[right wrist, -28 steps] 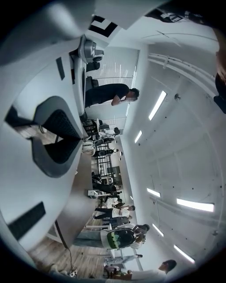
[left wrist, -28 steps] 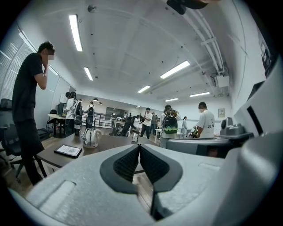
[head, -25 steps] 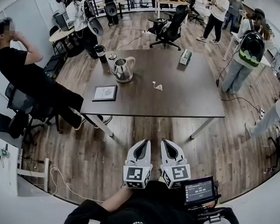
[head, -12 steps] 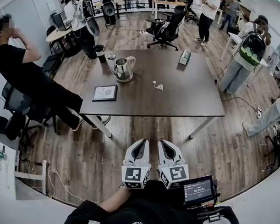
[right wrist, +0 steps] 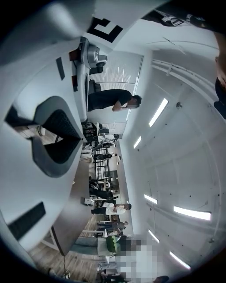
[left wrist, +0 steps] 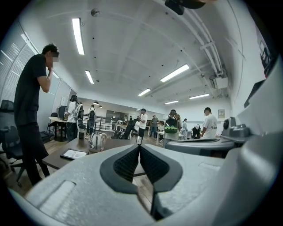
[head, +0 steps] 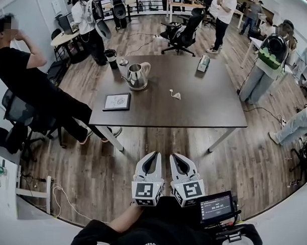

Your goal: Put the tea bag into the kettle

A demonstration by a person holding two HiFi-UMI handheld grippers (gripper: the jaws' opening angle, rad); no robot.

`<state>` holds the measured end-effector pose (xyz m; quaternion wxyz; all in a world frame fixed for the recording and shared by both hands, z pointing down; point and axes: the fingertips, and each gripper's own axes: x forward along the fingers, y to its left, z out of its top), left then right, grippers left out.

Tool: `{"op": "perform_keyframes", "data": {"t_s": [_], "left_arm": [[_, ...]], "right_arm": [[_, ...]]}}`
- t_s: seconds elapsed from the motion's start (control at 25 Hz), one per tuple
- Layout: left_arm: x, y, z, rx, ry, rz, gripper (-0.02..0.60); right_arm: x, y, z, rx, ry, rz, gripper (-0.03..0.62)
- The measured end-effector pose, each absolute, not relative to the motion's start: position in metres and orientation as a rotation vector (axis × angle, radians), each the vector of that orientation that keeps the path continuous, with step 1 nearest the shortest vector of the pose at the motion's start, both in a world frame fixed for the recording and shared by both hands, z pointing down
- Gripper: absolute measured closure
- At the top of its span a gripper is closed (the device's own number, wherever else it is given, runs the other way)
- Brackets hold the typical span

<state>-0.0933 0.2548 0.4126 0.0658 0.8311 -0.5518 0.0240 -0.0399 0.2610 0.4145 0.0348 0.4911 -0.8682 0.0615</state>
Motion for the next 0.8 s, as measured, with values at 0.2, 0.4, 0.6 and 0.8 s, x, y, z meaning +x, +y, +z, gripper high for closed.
{"op": "perform_keyframes", "data": {"t_s": [0.2, 0.4, 0.6, 0.8], "left_arm": [[-0.098, 0.256, 0.41, 2.514, -1.671, 0.058, 0.568], [-0.104, 0.26, 0.41, 2.518, -1.664, 0.052, 0.568], [-0.105, 0.261, 0.41, 2.536, -1.653, 0.052, 0.568], [-0.105, 0.262, 0.406, 2.551, -1.643, 0.028, 0.568]], "right_arm": [[-0.048, 0.264, 0.414, 1.496, -2.681, 0.175, 0.588], [-0.054, 0.269, 0.414, 1.503, -2.675, 0.172, 0.588], [-0.056, 0.271, 0.413, 1.512, -2.66, 0.155, 0.588], [-0.054, 0.277, 0.41, 1.529, -2.642, 0.136, 0.588]]}}
